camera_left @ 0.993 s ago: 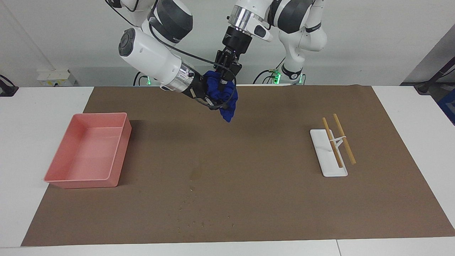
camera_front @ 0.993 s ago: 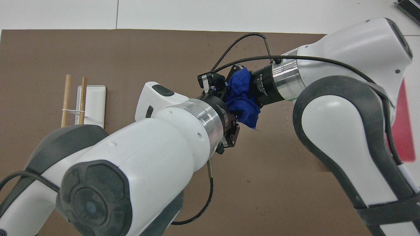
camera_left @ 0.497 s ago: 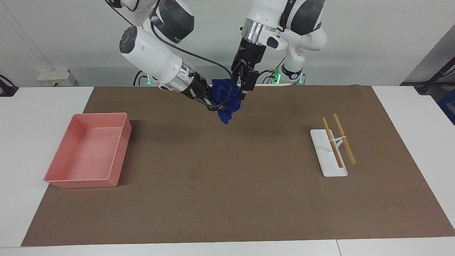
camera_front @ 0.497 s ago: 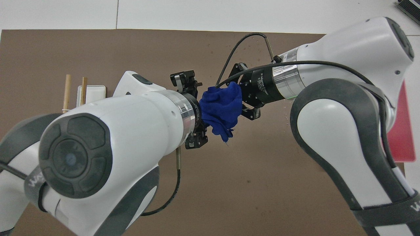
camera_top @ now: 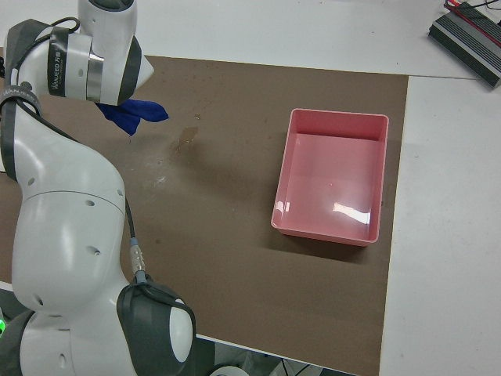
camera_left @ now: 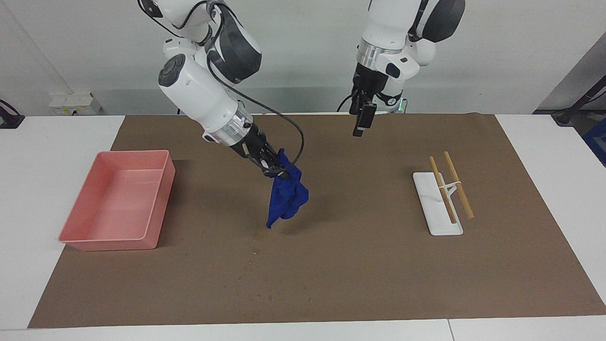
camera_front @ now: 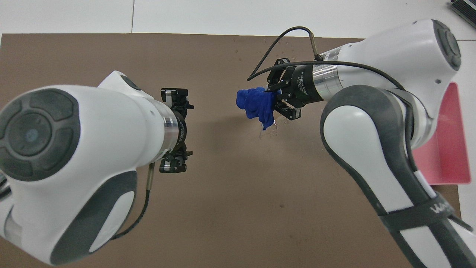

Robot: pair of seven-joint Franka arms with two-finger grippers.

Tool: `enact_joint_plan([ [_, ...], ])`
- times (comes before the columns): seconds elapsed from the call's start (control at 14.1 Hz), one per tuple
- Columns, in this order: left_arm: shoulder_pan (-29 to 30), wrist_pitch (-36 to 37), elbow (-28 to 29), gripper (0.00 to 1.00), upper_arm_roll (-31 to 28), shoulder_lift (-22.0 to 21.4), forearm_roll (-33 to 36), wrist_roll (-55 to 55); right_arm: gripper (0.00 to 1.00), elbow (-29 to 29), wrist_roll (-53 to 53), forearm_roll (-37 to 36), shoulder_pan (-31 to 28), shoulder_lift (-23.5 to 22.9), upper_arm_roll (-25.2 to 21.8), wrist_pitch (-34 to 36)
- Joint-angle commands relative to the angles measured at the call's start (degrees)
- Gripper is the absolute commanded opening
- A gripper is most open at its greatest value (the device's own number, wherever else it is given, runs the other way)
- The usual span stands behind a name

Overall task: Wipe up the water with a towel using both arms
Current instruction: 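Open the left gripper and withdraw while the right gripper carries the towel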

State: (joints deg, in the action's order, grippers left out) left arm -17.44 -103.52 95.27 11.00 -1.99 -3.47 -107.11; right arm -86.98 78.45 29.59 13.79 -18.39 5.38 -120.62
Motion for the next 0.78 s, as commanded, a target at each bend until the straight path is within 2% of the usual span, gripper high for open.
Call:
enact_joint_plan([
  [0.0, 5.38, 2.79, 4.3, 1.0, 0.34, -3.37, -0.58, 13.02, 0.0, 8.36, -6.09, -1.99, -2.09, -6.37, 0.15, -1.72],
  [0.14, 10.21, 6.12, 5.63, 1.0, 0.25, -4.25, -0.58, 26.44, 0.0, 16.27, -12.32, -8.28, -2.89, -12.08, 0.24, -1.98],
  [0.35, 16.63, 10.79, 6.16, 1.0, 0.16, -5.04, -0.58, 48.25, 0.0, 21.75, -29.0, -11.75, -4.3, -17.28, 0.15, -5.84],
  [0.57, 19.36, 11.5, 6.16, 1.0, -0.1, -5.04, -0.4, 60.41, 0.0, 27.01, -39.84, -11.92, -5.01, -23.25, -0.11, -9.09],
  [0.71, 20.51, 12.29, 5.9, 1.0, -0.19, -5.04, 0.3, 67.09, 0.0, 30.01, -45.64, -14.81, -4.92, -28.43, -0.29, -13.65],
])
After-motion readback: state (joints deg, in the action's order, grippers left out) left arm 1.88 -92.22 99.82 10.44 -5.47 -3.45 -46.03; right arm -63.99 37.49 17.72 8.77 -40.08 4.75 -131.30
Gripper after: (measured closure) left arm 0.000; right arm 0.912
